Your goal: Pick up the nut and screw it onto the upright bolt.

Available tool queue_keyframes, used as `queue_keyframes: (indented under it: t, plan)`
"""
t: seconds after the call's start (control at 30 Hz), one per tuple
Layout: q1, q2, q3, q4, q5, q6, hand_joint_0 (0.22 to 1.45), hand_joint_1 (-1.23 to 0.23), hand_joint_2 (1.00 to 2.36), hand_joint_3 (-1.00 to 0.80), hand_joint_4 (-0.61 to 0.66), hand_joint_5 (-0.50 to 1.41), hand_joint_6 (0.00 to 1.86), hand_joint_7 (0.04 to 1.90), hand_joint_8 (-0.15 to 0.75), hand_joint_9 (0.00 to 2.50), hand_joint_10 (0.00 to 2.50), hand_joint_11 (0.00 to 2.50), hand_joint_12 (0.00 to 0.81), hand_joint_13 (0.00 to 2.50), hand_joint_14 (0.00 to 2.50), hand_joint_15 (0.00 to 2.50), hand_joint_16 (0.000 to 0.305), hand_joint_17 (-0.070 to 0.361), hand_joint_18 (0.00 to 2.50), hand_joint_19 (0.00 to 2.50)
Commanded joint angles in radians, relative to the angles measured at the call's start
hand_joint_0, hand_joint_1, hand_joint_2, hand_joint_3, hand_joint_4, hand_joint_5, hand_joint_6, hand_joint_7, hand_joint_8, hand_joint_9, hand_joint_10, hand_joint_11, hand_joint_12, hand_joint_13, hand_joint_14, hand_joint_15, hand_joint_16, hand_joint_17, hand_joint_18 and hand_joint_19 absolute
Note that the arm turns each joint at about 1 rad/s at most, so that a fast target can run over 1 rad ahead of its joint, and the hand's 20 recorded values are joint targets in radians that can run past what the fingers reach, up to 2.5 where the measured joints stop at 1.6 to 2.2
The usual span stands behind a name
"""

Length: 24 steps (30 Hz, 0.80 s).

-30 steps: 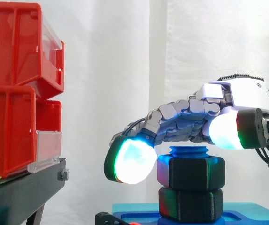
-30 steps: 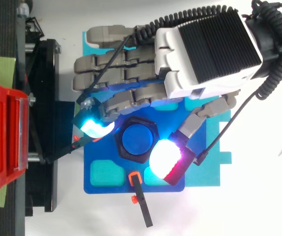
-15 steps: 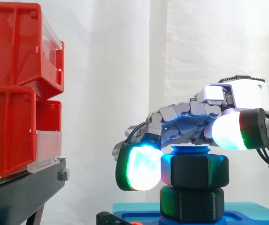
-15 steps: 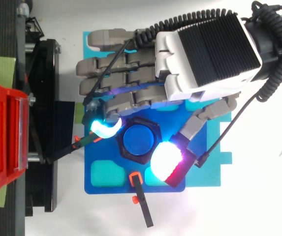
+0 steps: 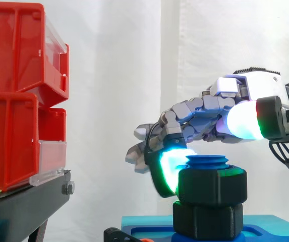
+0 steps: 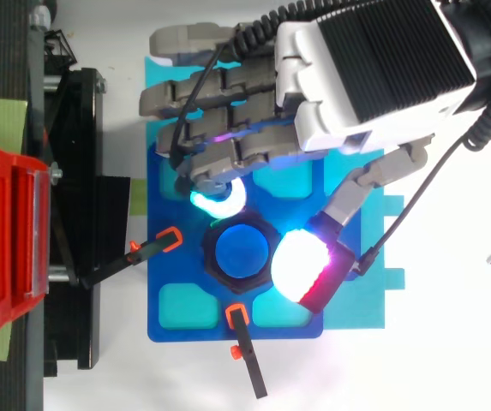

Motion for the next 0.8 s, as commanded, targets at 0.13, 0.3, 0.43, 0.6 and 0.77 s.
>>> queue_keyframes:
  t: [0.13, 0.3, 0.43, 0.6, 0.77]
  plan:
    - [-0.018, 0.000, 0.008, -0.003, -0.018, -0.005, 0.49, -0.26, 1.00, -0.50, 0.06, 0.06, 0.57, 1.36, 0.253, 1.25, 0.00, 0.00, 0.298, 0.77, 0.00, 0.02, 0.031, 0.070, 0.42, 0.11]
    - [-0.024, 0.000, 0.021, -0.014, -0.021, -0.005, 0.50, -0.28, 1.00, -0.50, 0.03, 0.07, 0.66, 1.20, 0.235, 1.61, 0.00, 0.11, 0.259, 1.08, 0.00, 0.12, 0.026, 0.058, 0.76, 0.28]
    - [-0.032, 0.000, 0.041, -0.035, -0.035, -0.006, 0.49, -0.29, 1.00, -0.50, 0.03, 0.07, 0.67, 1.17, 0.244, 1.84, 0.01, 0.25, 0.239, 1.26, 0.01, 0.18, 0.024, 0.054, 1.00, 0.38]
    - [-0.040, 0.000, 0.067, -0.081, -0.049, -0.014, 0.49, -0.28, 1.00, -0.50, 0.15, 0.03, 0.50, 1.34, 0.261, 1.59, 0.01, 0.22, 0.299, 1.06, 0.01, 0.15, 0.033, 0.075, 0.76, 0.32]
    - [-0.044, 0.000, 0.104, -0.110, -0.052, -0.020, 0.48, -0.28, 1.00, -0.50, 0.21, -0.03, 0.51, 1.08, 0.262, 1.44, 0.01, 0.21, 0.323, 0.95, 0.01, 0.15, 0.039, 0.087, 0.68, 0.34]
